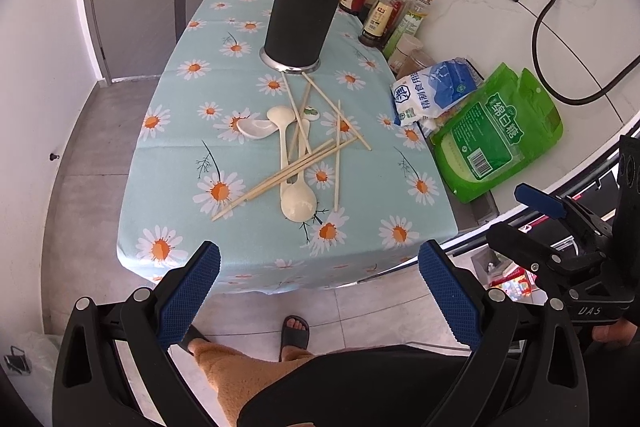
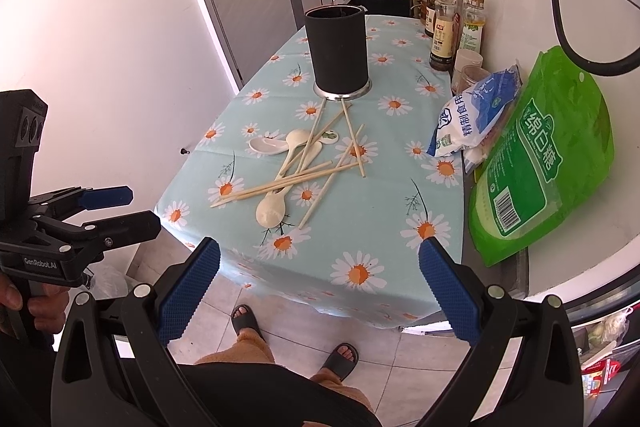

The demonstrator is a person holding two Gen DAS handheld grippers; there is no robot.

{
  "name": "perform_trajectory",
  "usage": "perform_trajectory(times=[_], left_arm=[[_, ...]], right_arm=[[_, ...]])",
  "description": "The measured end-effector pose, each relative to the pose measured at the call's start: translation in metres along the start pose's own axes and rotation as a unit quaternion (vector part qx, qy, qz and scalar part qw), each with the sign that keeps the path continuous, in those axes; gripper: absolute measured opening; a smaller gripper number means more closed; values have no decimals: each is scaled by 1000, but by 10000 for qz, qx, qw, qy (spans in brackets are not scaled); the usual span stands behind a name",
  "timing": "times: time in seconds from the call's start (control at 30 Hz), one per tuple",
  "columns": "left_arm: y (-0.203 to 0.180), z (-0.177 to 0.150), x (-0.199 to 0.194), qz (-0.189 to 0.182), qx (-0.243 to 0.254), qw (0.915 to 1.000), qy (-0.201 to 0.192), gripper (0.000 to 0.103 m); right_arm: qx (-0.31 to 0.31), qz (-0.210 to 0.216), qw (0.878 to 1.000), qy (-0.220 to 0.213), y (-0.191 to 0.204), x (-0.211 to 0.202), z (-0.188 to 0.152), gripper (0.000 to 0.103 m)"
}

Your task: Organize utensils

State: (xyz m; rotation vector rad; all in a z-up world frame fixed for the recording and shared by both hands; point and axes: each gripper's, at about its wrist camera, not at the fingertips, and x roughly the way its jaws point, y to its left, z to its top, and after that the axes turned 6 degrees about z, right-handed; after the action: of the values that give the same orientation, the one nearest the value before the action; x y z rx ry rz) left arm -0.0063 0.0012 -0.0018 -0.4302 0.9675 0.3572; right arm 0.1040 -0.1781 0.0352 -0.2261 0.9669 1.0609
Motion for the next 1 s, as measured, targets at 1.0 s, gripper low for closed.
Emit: perform_trajectory(times=[1.0], left_arm=[[-8, 2, 1, 73, 169, 9998, -2, 97]], right_arm=[[26, 3, 10000, -22, -2, 0, 4, 99]])
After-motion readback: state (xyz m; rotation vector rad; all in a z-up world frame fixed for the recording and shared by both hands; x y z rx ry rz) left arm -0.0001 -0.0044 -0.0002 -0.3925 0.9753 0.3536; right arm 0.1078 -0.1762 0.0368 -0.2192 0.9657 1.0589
